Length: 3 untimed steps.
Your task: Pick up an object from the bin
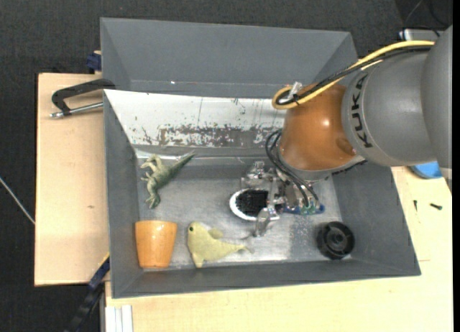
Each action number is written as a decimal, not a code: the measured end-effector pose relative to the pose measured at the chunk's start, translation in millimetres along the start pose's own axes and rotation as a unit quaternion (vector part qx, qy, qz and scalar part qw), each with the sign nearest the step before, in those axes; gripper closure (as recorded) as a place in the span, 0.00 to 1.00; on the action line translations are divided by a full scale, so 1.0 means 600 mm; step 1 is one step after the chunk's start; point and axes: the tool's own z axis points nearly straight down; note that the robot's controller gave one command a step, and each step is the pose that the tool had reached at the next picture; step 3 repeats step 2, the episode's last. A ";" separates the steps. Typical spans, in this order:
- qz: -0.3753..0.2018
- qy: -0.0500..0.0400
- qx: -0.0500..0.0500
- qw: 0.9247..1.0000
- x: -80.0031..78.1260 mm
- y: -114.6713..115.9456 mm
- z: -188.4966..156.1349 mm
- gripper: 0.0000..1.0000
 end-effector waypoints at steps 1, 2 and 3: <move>-0.001 -0.005 0.000 1.000 -0.005 0.002 -0.005 1.00; -0.038 -0.003 0.001 0.999 -0.018 0.046 -0.244 1.00; -0.038 -0.003 0.001 0.999 -0.018 0.046 -0.244 1.00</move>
Offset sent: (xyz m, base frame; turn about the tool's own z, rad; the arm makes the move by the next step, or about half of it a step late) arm 0.0000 0.0000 0.0000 0.0000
